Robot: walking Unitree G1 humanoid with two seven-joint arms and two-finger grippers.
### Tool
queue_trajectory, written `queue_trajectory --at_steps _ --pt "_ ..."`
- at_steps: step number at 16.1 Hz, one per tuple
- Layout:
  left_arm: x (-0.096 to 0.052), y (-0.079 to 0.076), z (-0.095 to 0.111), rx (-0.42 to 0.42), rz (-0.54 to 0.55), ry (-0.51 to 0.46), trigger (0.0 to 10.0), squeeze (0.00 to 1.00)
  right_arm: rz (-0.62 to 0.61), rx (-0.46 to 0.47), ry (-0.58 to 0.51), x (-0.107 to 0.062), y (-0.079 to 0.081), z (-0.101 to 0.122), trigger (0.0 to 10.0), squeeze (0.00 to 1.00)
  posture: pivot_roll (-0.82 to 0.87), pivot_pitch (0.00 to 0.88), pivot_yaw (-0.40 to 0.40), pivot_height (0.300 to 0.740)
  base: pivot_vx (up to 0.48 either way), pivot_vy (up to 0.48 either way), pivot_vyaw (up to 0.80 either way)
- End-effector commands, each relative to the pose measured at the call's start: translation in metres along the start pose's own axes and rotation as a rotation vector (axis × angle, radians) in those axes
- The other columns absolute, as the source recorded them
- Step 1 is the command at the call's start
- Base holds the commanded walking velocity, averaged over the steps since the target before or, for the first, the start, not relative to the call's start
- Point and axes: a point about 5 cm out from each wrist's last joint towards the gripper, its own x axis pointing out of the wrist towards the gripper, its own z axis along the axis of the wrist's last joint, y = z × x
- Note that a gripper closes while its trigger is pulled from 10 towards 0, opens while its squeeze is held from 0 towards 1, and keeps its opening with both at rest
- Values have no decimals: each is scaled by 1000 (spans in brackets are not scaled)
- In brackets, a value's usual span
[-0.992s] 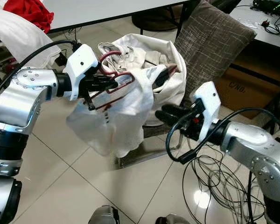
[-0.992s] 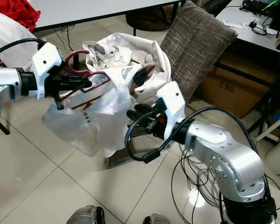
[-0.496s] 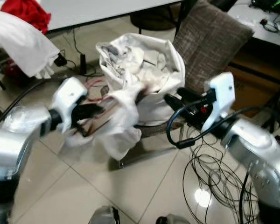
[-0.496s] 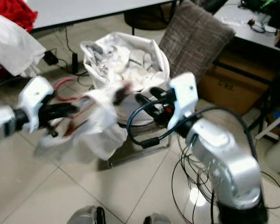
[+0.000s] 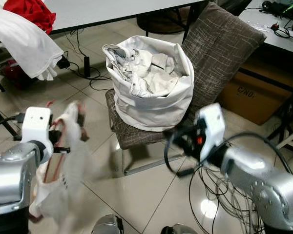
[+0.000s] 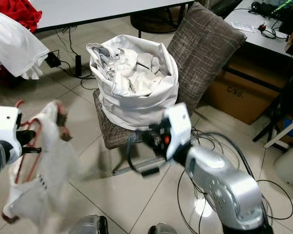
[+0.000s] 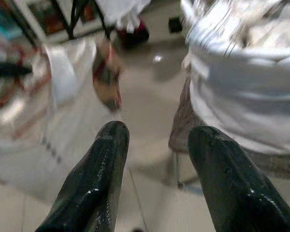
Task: Hang hanger
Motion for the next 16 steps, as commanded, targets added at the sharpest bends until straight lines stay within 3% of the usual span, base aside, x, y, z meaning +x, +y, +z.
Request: queue_trajectory --at_steps 1,3,6,9,12,16 --pt "-1 -9 11 37 -7 -101 10000 0 -16 -49 -40 -1 -3 2 10000 0 21 81 -42 740 0 0 0" --pt "0 -27 9 68 -19 -147 10000 0 -88 -55 -57 0 -12 -6 10000 0 11 81 -44 740 0 0 0" --pt "0 -46 -6 53 -24 -137 10000 0 -99 -20 -66 -3 -10 -15 10000 0 -2 78 -41 740 0 251 0" --pt "-2 -49 -10 58 -10 -155 10000 0 -104 -12 -94 -2 -12 -18 10000 0 4 78 -50 740 0 480 0" --pt "-5 -55 3 79 11 -250 10000 0 -125 -36 -141 10 -11 -15 10000 0 17 81 -63 740 0 480 800" --pt "-5 -58 16 111 -7 -310 10000 0 -192 42 -237 18 -18 -4 10000 0 26 84 -64 740 0 480 800"
